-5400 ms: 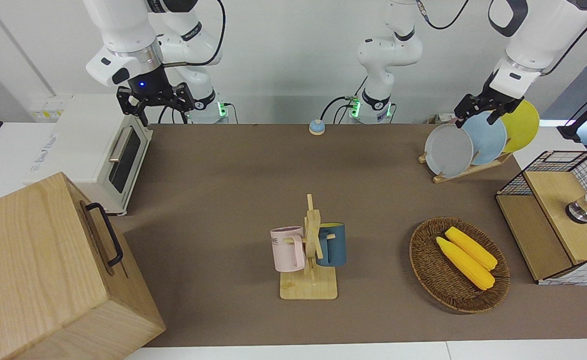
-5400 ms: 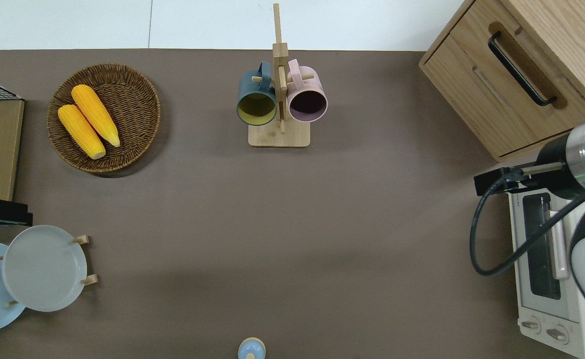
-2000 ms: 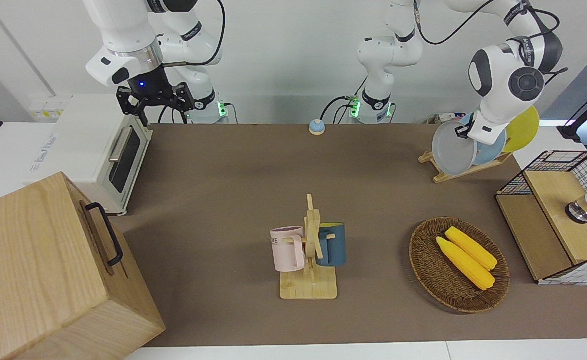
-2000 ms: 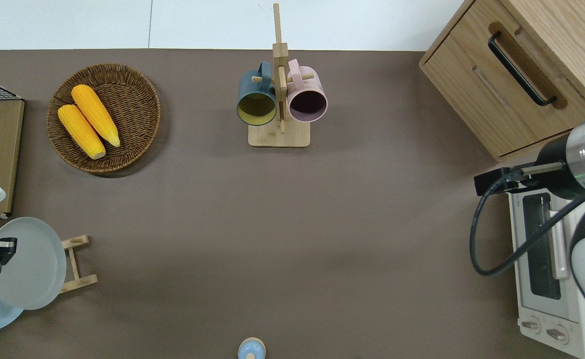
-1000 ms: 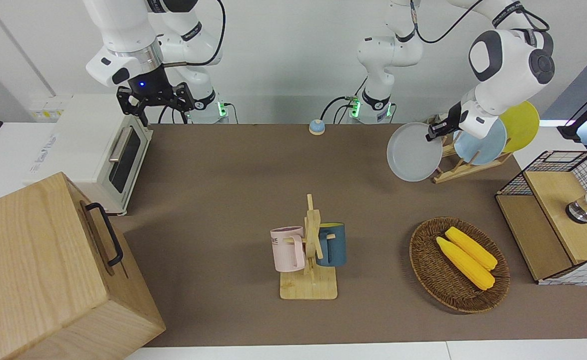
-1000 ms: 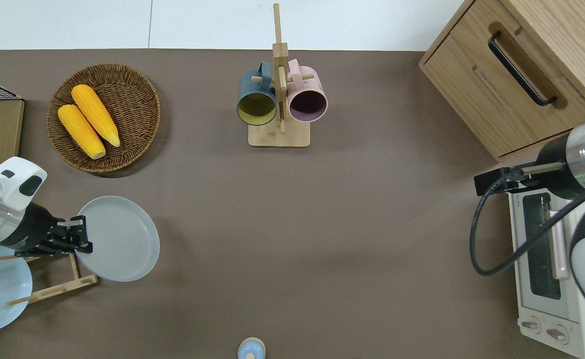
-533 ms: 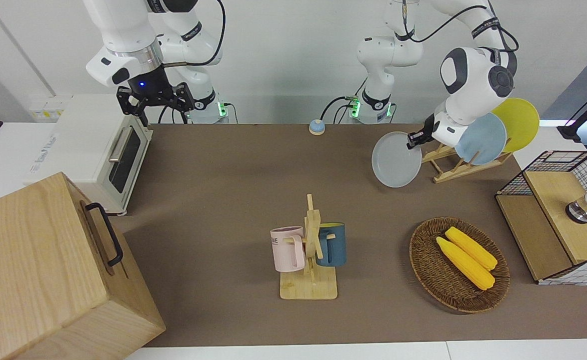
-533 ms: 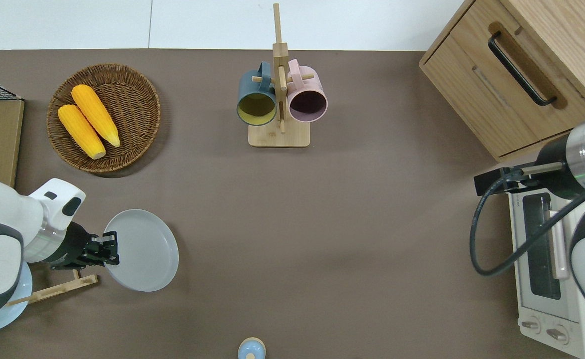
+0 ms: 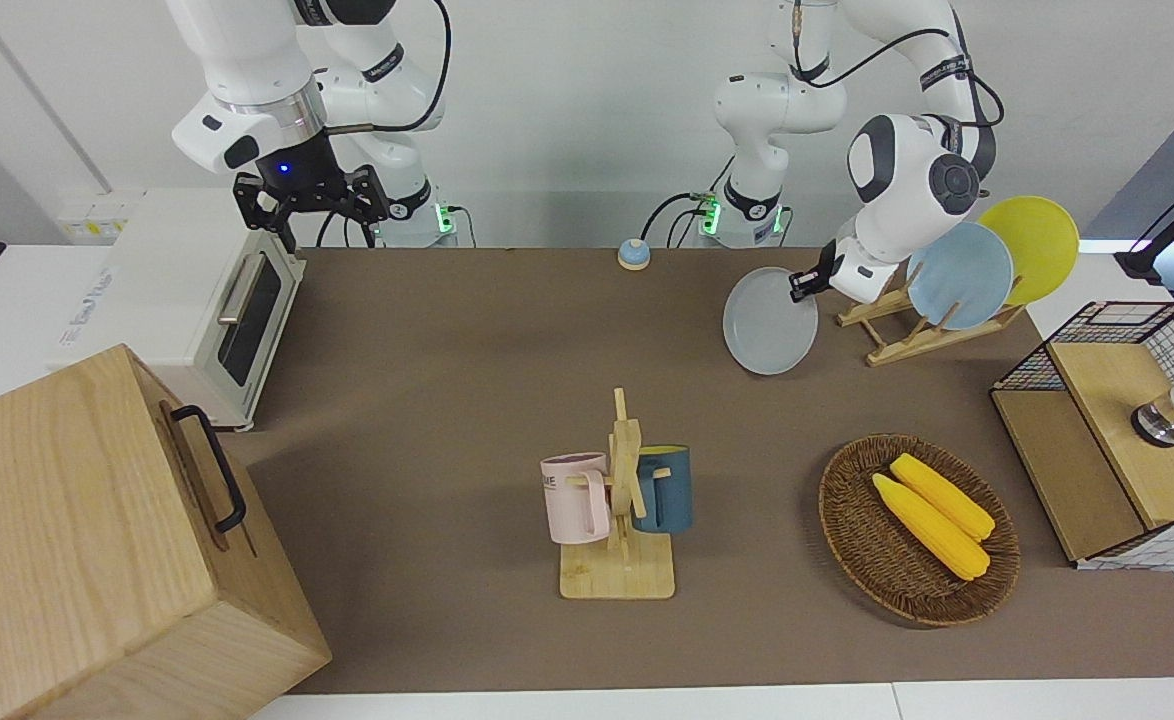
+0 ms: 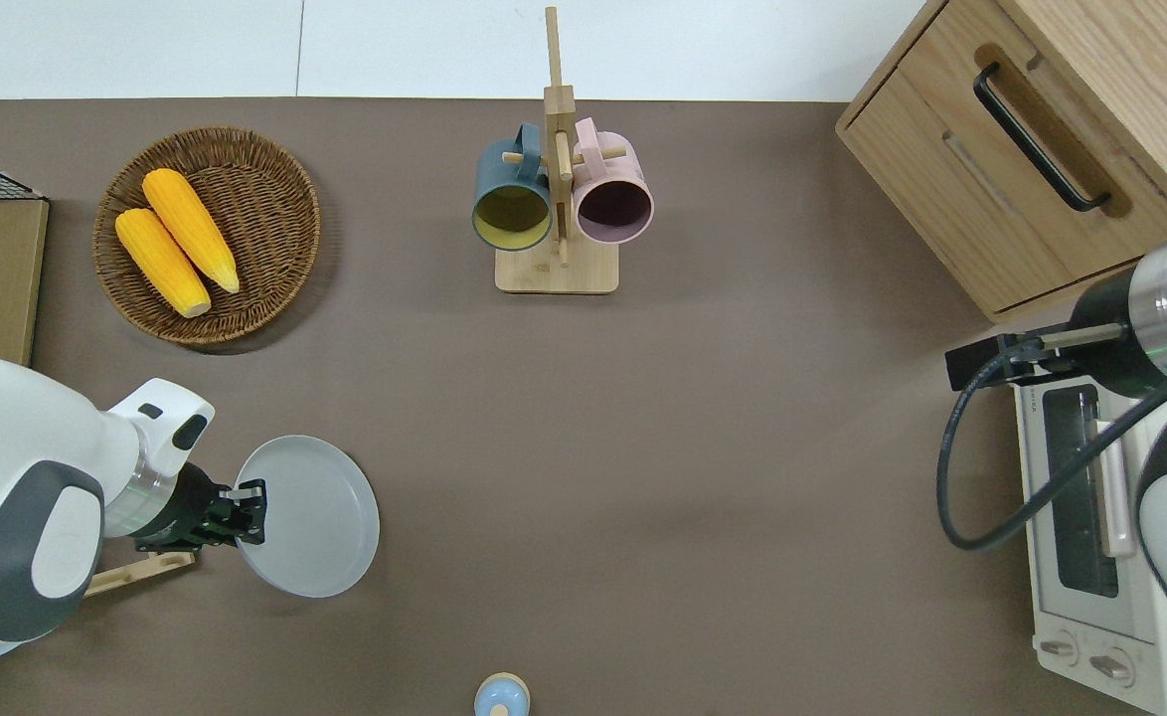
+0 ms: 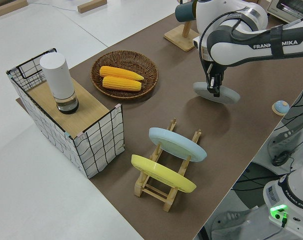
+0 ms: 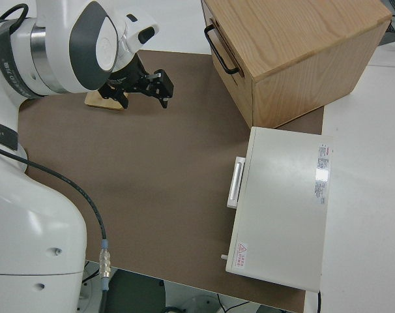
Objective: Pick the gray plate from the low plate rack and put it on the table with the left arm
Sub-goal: 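Lower the gray plate flat onto the table and open the left gripper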
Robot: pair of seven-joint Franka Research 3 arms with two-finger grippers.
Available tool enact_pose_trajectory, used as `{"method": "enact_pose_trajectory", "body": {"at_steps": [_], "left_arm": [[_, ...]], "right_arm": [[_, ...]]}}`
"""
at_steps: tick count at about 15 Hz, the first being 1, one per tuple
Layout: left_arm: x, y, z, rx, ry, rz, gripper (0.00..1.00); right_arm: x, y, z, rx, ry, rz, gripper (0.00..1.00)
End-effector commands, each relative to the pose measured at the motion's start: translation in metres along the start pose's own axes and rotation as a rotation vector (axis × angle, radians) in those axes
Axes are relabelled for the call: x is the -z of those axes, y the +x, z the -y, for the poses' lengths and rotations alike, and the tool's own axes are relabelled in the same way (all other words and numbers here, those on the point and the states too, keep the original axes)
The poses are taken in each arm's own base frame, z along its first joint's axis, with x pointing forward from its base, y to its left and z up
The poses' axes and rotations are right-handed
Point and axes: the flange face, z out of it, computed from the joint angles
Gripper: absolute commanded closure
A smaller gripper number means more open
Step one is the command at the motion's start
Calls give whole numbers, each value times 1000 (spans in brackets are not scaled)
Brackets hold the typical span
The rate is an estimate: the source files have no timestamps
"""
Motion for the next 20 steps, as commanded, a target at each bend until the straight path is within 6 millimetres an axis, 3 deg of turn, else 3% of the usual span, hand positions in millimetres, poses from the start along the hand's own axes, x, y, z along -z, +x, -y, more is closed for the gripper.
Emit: {"method": "enact_pose_trajectory", "body": {"at_steps": [1, 3, 6, 11, 14, 16, 20], "left_arm": [[-27, 1, -5, 11, 20, 20, 907], [-32, 3, -7, 49, 28, 31, 509], [-32, 2, -11, 54, 61, 19, 283], [-28, 0, -12, 69, 71, 22, 153], [-12, 2, -11, 64, 99, -14, 101], [11, 6, -14, 50, 114, -53, 15], [68, 16, -18, 43, 117, -175, 9]], "right_arm": [[4, -2, -1, -14, -2, 2, 17], [4, -2, -1, -14, -2, 2, 17], [4, -2, -1, -14, -2, 1, 17], [4, -2, -1, -14, -2, 2, 17], [4, -2, -1, -14, -2, 2, 17], [4, -2, -2, -15, -2, 3, 17], [4, -2, -1, -14, -2, 4, 17]]}}
